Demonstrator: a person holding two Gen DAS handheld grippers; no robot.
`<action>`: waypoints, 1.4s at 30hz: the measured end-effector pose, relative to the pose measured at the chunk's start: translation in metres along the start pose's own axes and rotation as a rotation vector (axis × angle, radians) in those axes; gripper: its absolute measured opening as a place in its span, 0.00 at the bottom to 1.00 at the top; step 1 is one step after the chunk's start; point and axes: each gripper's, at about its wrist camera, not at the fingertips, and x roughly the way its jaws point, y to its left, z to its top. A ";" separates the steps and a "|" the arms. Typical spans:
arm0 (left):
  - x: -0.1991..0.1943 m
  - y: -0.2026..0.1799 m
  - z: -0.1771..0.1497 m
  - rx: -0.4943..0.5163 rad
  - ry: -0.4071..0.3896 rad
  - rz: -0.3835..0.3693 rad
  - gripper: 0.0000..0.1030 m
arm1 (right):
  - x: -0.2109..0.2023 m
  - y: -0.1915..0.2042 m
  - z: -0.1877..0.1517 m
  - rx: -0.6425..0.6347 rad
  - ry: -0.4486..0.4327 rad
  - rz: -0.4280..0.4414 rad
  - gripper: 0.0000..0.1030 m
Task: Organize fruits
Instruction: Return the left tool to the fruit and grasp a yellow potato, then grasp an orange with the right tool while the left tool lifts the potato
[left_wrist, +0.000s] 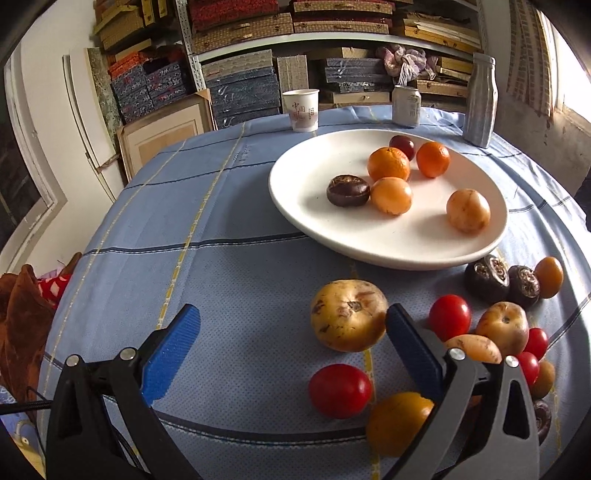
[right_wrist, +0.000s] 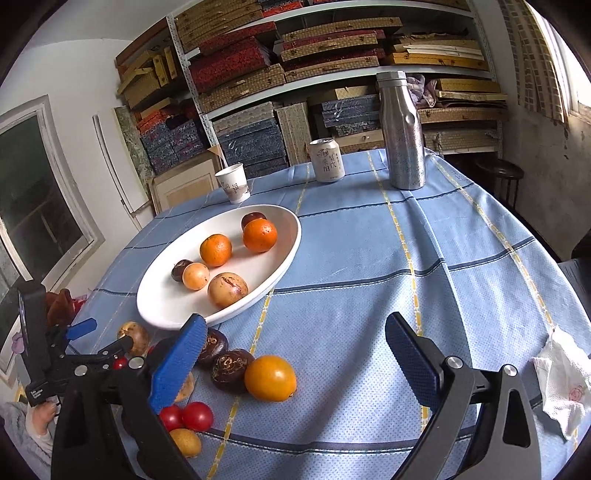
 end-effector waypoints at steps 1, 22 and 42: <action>0.002 0.000 0.001 -0.006 0.004 -0.007 0.96 | 0.000 0.000 0.000 -0.001 0.000 0.000 0.95; 0.017 -0.005 -0.002 0.015 0.067 -0.101 0.95 | 0.001 -0.001 -0.001 -0.002 -0.001 0.003 0.95; 0.011 0.020 -0.003 -0.090 0.051 -0.127 0.44 | 0.032 0.028 -0.022 -0.183 0.192 0.050 0.55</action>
